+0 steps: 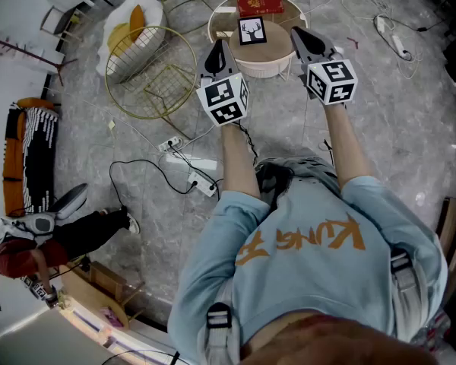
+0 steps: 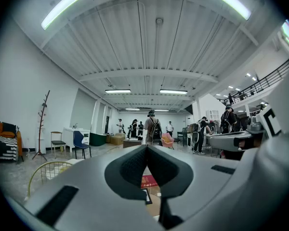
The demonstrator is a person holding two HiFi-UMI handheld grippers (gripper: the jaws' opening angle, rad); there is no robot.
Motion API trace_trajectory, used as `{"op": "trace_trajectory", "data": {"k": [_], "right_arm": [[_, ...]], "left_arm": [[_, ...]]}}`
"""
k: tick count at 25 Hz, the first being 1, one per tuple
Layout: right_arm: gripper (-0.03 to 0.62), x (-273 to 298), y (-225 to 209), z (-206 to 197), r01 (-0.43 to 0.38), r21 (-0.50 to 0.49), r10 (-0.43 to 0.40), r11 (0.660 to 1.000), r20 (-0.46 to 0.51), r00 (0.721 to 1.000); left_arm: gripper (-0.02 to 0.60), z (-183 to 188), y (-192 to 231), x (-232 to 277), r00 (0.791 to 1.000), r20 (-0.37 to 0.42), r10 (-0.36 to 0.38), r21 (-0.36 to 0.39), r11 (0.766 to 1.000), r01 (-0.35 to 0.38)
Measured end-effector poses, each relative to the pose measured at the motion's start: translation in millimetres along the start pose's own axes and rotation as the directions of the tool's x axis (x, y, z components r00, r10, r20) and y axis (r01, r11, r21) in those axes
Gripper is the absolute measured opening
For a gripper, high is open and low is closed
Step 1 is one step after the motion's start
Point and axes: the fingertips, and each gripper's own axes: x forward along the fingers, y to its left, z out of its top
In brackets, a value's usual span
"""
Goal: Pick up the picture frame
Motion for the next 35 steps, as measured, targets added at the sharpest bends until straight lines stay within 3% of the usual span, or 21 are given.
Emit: {"op": "trace_trajectory", "data": {"k": [6,21,26,35], "right_arm": [[-0.003,-0.5,-8.6,3.2,0.044,0.051,-0.046,0.998,0.03,0.999],[-0.003,-12.8,-28.2,15.1,0.081,0.042,-0.082,0.996,0.029,0.996],[-0.003,-0.5,-27.6,13.0,0.059,0.015,-0.059,0.998,0.006,0.998],[-0.003,59.6,-41.3,33.0,-0.014,0.033,0.012,0.999,0.052,0.999]], "left_arm": [[0.018,-1.6,2.9,-0.3,1.0,0.0,0.0,-0.018,1.0,0.0],[0.018,-3.8,5.5,8.4,1.0,0.008,-0.003,-0.09,0.996,0.004],[0.018,-8.1,16.1,15.8,1.0,0.013,0.022,-0.135,0.991,-0.02],[0.018,-5.2,43.3,63.3,0.998,0.007,0.068,-0.12,0.991,-0.067]]}}
